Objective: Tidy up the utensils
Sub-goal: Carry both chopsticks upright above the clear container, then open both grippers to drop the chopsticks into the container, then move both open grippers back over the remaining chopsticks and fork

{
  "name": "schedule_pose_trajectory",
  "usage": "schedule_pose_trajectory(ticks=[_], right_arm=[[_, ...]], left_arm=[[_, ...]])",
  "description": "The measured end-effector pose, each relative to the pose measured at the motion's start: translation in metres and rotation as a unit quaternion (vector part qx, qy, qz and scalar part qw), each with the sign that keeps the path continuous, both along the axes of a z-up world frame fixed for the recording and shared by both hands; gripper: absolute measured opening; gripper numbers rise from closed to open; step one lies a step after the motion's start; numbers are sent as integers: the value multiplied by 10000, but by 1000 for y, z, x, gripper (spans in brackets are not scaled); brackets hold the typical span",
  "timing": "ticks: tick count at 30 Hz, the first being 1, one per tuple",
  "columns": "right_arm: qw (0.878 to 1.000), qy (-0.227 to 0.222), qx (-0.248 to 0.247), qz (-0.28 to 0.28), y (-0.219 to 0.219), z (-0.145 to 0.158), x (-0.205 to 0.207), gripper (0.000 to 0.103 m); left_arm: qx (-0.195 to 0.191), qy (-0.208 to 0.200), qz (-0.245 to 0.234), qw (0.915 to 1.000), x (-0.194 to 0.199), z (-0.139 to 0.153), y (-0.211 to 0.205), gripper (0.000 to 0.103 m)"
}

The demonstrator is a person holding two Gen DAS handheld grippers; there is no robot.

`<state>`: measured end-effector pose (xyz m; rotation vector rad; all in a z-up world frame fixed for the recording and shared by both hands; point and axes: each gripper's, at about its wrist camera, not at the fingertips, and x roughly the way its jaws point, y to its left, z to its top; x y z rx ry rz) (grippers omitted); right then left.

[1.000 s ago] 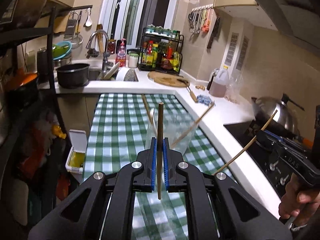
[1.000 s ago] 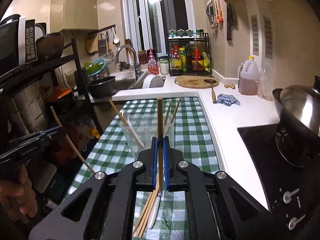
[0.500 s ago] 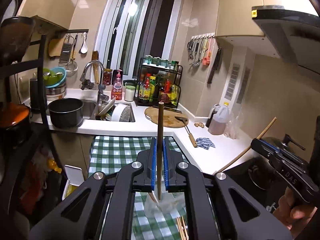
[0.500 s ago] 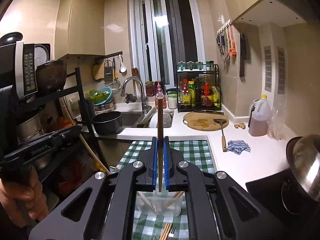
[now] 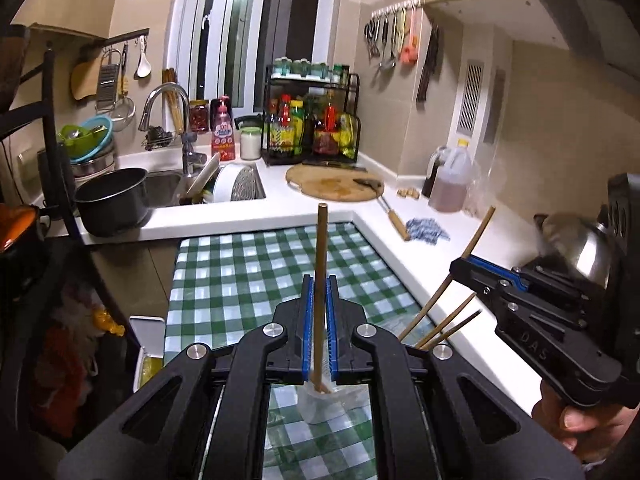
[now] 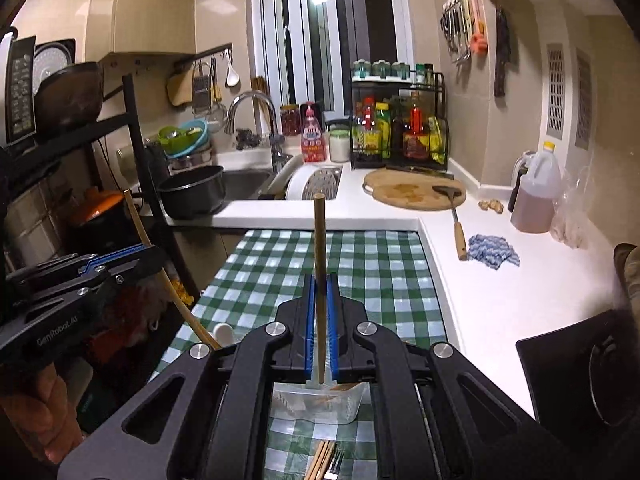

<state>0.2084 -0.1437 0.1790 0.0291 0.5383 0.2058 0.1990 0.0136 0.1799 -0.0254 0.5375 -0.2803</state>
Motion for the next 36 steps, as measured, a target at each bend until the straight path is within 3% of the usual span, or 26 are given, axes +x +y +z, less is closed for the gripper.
schedule_pose_trajectory(ticks=[5, 7, 11, 18, 24, 32, 36], right_arm=[[9997, 228, -75, -62, -2, -17, 6, 11], [9995, 244, -109, -143, -6, -18, 6, 23], [9993, 205, -126, -299, -12, -12, 2, 29], [9980, -328, -284, -466, -25, 24, -36, 31], [9946, -911, -82, -492, -46, 40, -109, 36], [9956, -828, -9, -433, -61, -11, -177, 36], [9979, -455, -24, -470, -67, -56, -188, 36]], left_arm=[[92, 193, 43, 9998, 8, -18, 0, 8], [35, 187, 118, 9997, 8, -19, 5, 26], [-121, -78, 211, 9997, -4, -7, 11, 26], [-254, -788, 447, 9956, -60, 21, 20, 28], [-170, -977, 645, 9930, -121, -2, 21, 32], [69, -591, 761, 9953, -163, -71, 21, 32], [234, -489, 827, 9951, -169, -99, 20, 32]])
